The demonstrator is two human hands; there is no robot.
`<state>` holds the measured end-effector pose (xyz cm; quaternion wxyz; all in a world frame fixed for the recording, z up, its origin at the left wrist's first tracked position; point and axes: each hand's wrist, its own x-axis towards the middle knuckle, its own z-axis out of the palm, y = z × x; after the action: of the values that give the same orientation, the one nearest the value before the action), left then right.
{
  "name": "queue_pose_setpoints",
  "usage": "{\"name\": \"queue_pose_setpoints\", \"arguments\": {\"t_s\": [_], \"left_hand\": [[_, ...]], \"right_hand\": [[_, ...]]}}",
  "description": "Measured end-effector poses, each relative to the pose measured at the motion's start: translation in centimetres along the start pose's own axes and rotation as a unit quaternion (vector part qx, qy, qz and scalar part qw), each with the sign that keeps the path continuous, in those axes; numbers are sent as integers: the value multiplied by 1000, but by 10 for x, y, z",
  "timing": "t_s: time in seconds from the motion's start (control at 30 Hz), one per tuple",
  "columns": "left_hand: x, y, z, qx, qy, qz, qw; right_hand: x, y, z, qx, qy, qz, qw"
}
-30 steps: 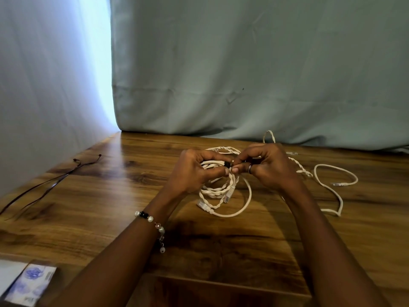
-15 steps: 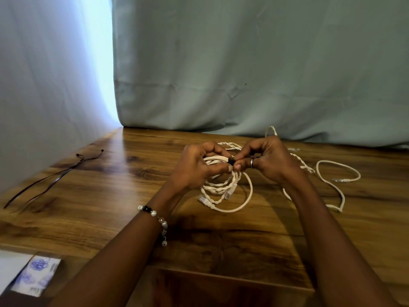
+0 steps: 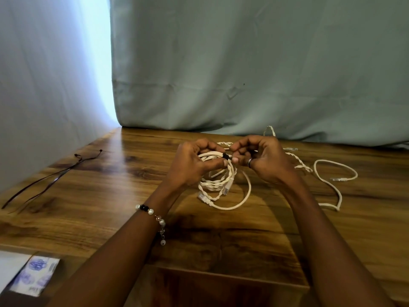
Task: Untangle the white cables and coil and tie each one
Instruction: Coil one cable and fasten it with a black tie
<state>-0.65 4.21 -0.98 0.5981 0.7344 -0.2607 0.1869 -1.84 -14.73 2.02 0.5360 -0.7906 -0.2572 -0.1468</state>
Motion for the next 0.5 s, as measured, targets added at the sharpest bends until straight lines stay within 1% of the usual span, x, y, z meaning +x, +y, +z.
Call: {"name": "queue_pose_setpoints", "arguments": {"t_s": [0.17,0.33,0.5], "left_hand": [[0,2,-1,23,-6,12,1000],[-1,3,0,41,-12,26,999],[-1,0,3,39,-8,22,999]], "right_hand": [[0,1,-3,1,-14,6,1000],[-1,1,-1,9,5,-2,1000],[-1,1,2,16,21,5,1000]]}}
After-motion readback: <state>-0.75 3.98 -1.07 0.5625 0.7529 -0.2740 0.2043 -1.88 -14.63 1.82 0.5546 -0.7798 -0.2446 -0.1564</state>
